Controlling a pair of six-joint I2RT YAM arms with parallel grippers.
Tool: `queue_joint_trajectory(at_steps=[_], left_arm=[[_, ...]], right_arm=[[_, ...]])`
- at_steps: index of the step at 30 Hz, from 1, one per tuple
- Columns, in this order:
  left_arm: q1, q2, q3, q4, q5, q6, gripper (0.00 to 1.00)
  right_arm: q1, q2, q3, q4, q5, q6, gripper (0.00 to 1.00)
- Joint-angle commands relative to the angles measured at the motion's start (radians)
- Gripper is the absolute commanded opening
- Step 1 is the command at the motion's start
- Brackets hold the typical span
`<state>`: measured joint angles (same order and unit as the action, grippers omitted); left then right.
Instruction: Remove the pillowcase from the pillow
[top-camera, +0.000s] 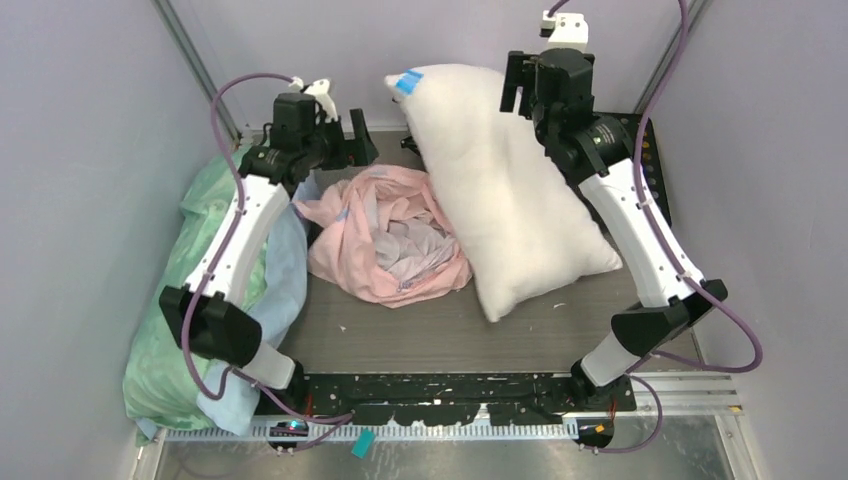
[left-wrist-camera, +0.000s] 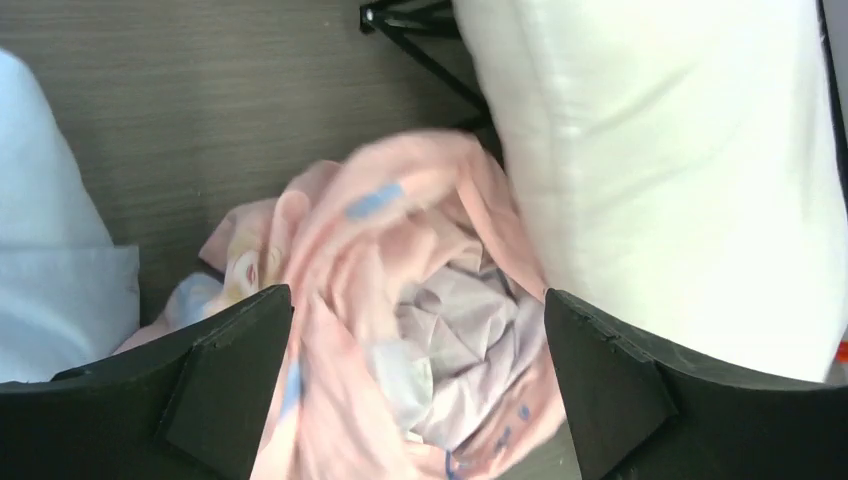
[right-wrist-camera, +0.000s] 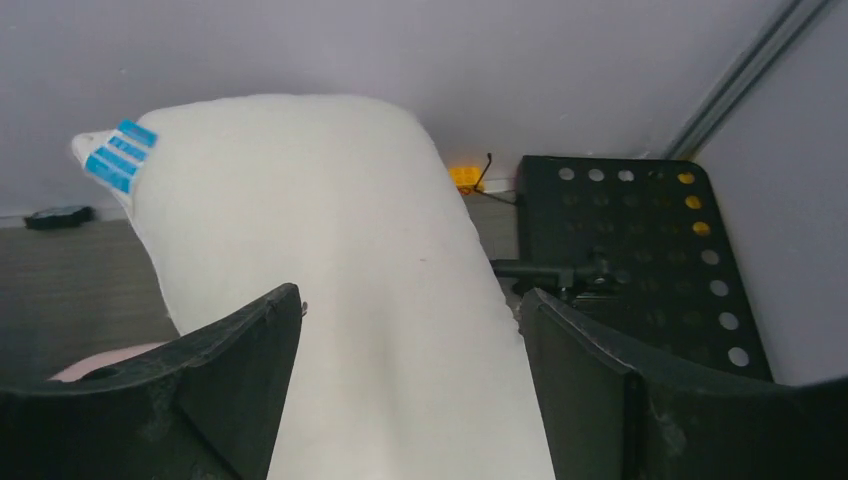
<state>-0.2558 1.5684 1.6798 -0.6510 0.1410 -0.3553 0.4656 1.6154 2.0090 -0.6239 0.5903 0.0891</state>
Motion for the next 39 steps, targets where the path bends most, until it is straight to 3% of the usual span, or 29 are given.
queue_joint_trajectory(at_steps=[1,7,14,18,22,26,33,37,39], left_arm=[[-0.009,-0.213,-0.152,0.133,0.001,0.062,1.00],[-0.008,-0.437,-0.477,0.205,-0.089,0.071,1.00],[-0.043,-0.622,-0.852,0.354,-0.091,-0.088,0.98],[-0.122,-0.660,-0.976,0.395,-0.262,-0.057,0.98],[-0.126,-0.682,-1.117,0.525,-0.431,0.025,1.00],[-0.122,-0.691,-1.274,0.753,-0.452,0.231,1.00],[0.028,-0.493,-1.274,1.013,-0.453,0.262,1.00],[0.155,-0.343,-1.354,1.292,-0.334,0.218,1.00],[0.188,-0.265,-1.351,1.372,-0.289,0.221,1.00]], right_arm=[[0.006,-0.162,-0.082,0.058,-0.113,0.080,0.85],[0.003,-0.405,-0.497,0.201,-0.025,0.103,0.85],[-0.005,-0.608,-1.026,0.328,-0.001,0.277,0.85],[-0.026,-0.668,-1.224,0.398,0.062,0.286,0.86],[-0.106,-0.695,-1.399,0.533,0.101,0.298,0.87],[-0.193,-0.655,-1.570,0.830,0.105,0.289,0.88],[-0.205,-0.436,-1.541,0.988,0.101,0.113,0.97],[-0.270,-0.289,-1.649,1.312,0.090,0.096,0.98],[-0.279,-0.241,-1.642,1.378,0.064,0.048,0.97]])
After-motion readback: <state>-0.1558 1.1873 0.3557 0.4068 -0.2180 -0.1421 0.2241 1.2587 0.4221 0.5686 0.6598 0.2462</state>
